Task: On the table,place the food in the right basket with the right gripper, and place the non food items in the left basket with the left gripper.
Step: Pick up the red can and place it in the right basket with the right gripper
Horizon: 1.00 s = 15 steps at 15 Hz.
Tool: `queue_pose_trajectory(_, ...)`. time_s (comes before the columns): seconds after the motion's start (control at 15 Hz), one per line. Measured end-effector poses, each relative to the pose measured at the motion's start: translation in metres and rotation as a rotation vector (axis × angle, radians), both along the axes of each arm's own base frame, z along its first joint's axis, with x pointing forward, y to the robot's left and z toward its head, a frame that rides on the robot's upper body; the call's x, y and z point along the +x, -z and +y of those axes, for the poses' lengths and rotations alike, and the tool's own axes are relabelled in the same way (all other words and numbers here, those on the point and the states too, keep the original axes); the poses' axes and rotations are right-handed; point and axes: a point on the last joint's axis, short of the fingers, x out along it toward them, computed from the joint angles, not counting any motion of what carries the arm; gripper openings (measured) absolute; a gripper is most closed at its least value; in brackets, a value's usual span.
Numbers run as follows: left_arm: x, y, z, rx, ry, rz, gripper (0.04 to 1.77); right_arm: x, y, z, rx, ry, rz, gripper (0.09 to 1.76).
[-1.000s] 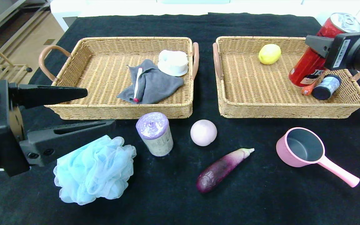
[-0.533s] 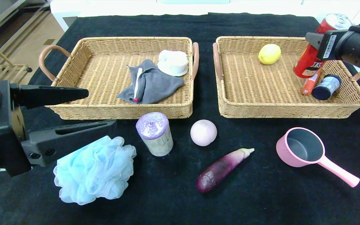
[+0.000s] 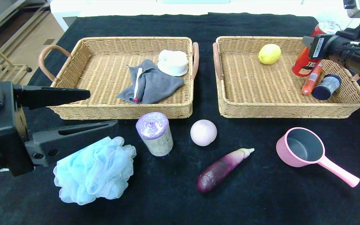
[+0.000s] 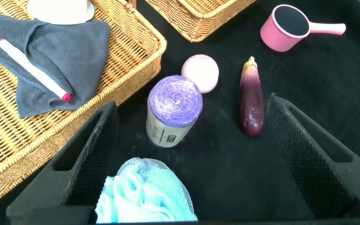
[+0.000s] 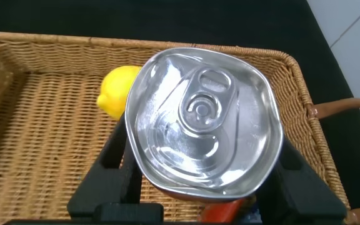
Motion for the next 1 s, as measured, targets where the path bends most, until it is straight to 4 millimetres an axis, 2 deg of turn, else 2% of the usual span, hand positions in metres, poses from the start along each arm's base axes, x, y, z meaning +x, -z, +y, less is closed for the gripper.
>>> queue_pose_trajectory(0.4,0.001,0.001,0.000,0.001,0.000,0.002,1.72,0.025,0.006,-0.008,0.022,0.023,-0.005,1.02)
queue_pose_trajectory(0.87,0.001,0.001,0.000,0.001,0.000,0.002,1.72,0.033,0.011,-0.010,0.019,0.027,0.005,1.02)
queue_pose_trajectory(1.0,0.001,0.001,0.000,0.001,0.000,0.002,1.72,0.033,0.011,-0.010,0.019,0.026,0.003,1.16)
